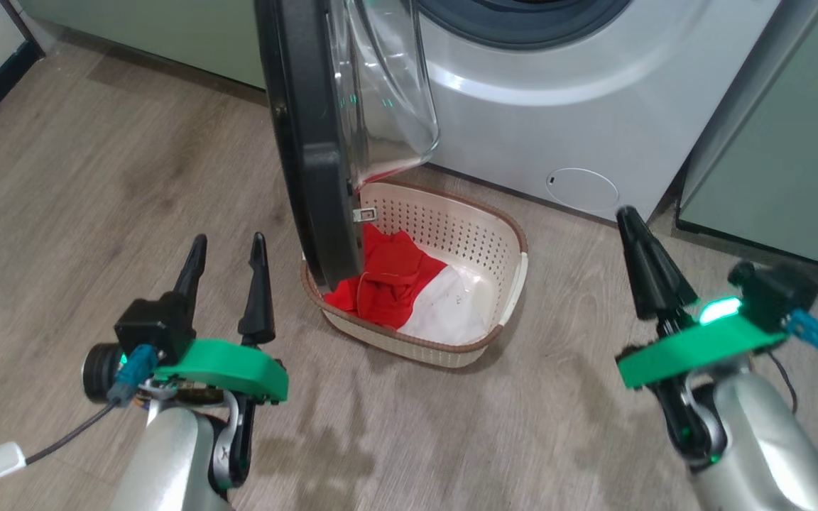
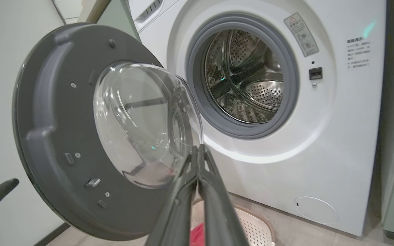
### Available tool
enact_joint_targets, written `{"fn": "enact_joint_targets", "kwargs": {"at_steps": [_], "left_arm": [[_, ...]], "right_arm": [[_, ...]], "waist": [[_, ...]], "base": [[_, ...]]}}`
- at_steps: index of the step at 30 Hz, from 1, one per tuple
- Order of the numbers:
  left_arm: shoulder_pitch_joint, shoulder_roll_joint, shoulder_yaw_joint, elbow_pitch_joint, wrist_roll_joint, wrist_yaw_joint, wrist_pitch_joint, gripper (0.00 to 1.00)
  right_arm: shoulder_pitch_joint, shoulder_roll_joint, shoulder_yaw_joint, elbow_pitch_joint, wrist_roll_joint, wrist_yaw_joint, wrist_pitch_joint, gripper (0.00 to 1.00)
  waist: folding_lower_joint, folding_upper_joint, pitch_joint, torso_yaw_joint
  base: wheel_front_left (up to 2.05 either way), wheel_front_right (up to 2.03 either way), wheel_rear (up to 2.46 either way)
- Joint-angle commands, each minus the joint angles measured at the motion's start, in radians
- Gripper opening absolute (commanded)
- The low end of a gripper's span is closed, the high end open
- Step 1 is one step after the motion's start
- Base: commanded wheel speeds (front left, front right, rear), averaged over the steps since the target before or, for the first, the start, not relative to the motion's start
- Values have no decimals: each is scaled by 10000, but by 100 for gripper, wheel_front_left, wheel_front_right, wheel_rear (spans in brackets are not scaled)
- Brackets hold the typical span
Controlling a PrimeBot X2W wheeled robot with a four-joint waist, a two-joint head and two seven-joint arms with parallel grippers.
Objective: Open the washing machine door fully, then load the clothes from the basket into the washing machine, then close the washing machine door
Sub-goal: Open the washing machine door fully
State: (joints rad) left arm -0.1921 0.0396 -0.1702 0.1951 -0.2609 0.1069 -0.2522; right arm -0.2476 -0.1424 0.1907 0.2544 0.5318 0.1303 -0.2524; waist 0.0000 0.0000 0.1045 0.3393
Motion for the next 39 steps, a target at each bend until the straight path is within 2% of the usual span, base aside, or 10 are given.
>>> {"fn": "enact_joint_targets", "kwargs": {"at_steps": [1, 7, 9, 10, 11, 39], "left_arm": [[-392, 106, 259, -295, 126, -52, -95, 100], [-401, 106, 164, -260, 169, -84, -95, 100], [-320, 106, 116, -149, -184, -267, -95, 100], [-311, 106, 139, -132, -209, -308, -95, 100], [-298, 106, 158, -125, -203, -332, -95, 100], [-116, 106, 69, -36, -97, -274, -95, 100]], "right_arm": [[164, 100, -55, -485, -350, 4, -91, 0], [864, 347, -537, -884, -879, 4, -92, 0], [992, 384, -571, -914, -1082, 4, -92, 0], [1017, 399, -652, -992, -1283, 4, -92, 47], [1084, 456, -640, -1000, -1298, 4, -77, 100], [1088, 685, -670, -734, -1640, 4, -92, 100]], "waist": [[0, 0, 16, 7], [0, 0, 28, -33], [0, 0, 15, -67], [0, 0, 8, -83], [0, 0, -2, -89], [0, 0, -107, -53]], "base": [[0, 0, 0], [0, 0, 0], [0, 0, 0], [0, 0, 0], [0, 0, 0], [0, 0, 0]]}}
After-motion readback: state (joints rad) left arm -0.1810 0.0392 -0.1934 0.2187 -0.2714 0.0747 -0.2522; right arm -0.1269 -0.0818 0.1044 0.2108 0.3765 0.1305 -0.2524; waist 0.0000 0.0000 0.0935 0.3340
